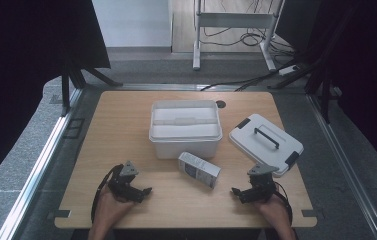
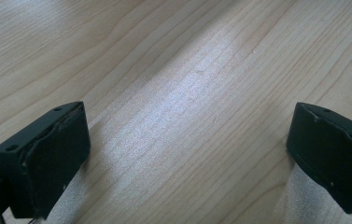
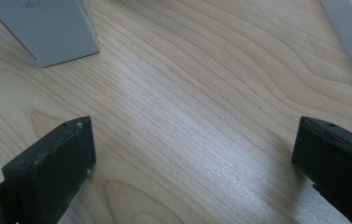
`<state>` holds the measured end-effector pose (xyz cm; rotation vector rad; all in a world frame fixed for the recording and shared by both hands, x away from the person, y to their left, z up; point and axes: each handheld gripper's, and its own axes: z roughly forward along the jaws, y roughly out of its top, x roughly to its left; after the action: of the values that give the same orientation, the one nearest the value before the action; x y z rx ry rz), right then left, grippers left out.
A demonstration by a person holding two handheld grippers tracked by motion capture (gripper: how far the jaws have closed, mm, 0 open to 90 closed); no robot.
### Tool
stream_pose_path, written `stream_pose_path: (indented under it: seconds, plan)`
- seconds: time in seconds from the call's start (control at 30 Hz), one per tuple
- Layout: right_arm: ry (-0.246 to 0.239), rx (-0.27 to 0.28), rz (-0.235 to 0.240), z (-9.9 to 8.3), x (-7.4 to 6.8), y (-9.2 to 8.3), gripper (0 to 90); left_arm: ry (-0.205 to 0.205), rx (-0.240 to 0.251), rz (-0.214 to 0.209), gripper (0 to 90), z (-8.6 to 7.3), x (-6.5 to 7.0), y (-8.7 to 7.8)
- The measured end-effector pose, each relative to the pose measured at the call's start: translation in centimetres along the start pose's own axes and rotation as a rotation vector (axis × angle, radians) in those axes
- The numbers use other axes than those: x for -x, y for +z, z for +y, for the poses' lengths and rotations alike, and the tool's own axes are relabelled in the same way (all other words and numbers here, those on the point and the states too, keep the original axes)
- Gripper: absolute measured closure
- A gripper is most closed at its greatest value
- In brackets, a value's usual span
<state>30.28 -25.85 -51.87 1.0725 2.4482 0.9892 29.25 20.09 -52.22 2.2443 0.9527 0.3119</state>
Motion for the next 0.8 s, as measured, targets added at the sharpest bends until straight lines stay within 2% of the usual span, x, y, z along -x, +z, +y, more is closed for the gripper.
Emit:
stream_pose_path:
  seconds: [0.63, 0.8]
  plan:
    - [0.000, -0.001, 0.001, 0.03, 0.03, 0.00, 0.0, 0.000, 0.000, 0.000, 0.0, 0.00, 0.00, 0.00]
    - [0.016, -0.006, 0.013, 0.26, -0.01, -0.08, 0.0, 0.000, 0.000, 0.000, 0.0, 0.01, -0.01, 0.00]
